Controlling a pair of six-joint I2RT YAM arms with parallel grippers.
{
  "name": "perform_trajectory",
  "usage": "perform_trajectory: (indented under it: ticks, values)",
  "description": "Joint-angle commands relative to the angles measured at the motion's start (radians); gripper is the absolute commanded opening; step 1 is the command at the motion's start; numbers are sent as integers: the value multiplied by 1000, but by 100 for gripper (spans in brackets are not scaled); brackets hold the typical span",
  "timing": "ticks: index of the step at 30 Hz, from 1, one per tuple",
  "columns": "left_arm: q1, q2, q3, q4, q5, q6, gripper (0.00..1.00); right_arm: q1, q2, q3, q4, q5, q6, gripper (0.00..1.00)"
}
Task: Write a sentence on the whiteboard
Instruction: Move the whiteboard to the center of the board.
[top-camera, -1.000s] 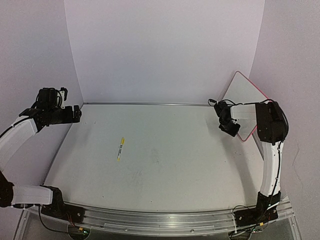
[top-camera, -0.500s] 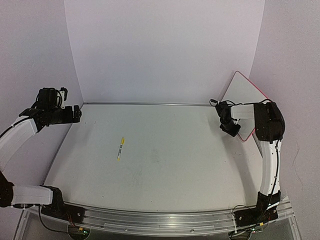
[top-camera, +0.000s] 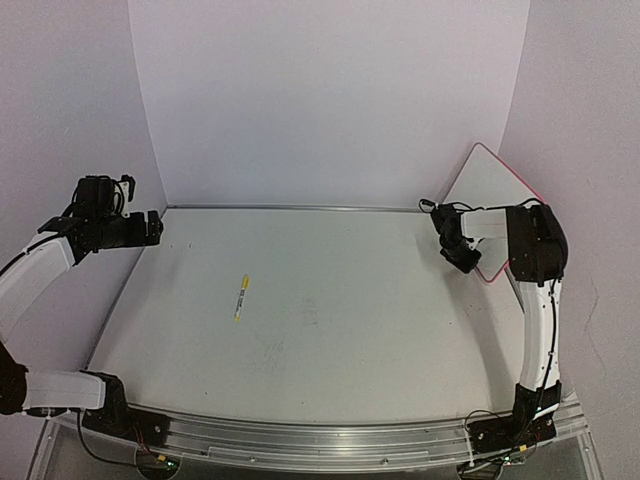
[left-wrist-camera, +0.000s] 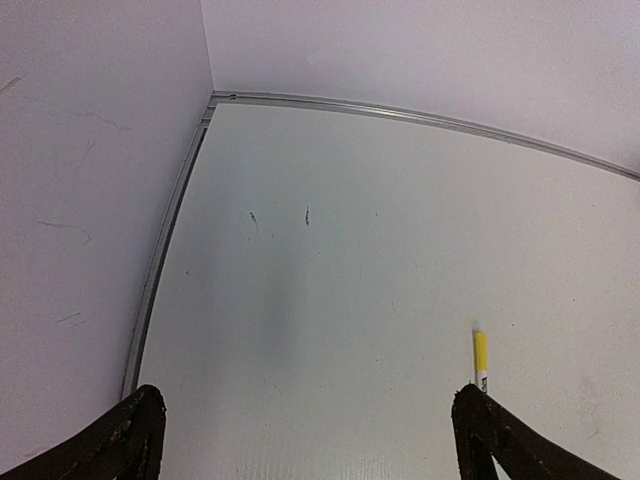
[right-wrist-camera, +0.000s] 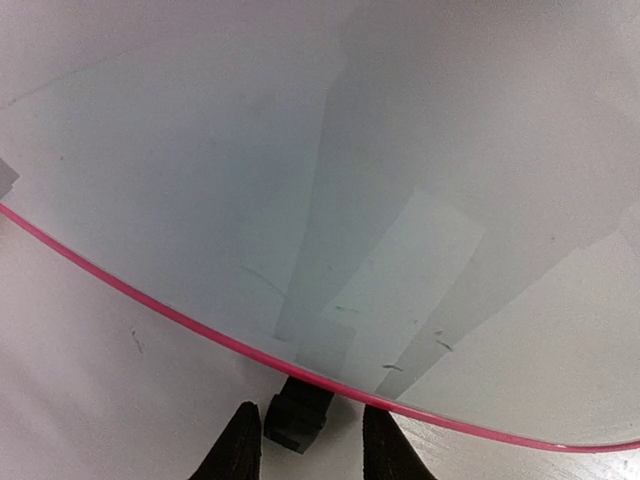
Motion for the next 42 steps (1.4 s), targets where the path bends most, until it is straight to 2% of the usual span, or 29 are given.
perform_trajectory:
  ticks: [1, 9, 12, 23, 42]
  values:
    - [4, -16, -3, 26, -7, 7, 99, -30, 33, 22, -35, 28, 54, 28]
    - [4, -13, -1, 23, -6, 9, 99, -30, 43, 34, -36, 7, 47, 5]
    - [4, -15, -3, 24, -8, 9, 99, -31, 36, 24, -36, 1, 40, 0]
    - [4, -23, -3, 24, -2, 7, 99, 22, -19, -32, -10, 18, -58, 0]
    - [4, -43, -10, 26, -5, 7, 99, 239, -172, -265, 163, -30, -186, 0]
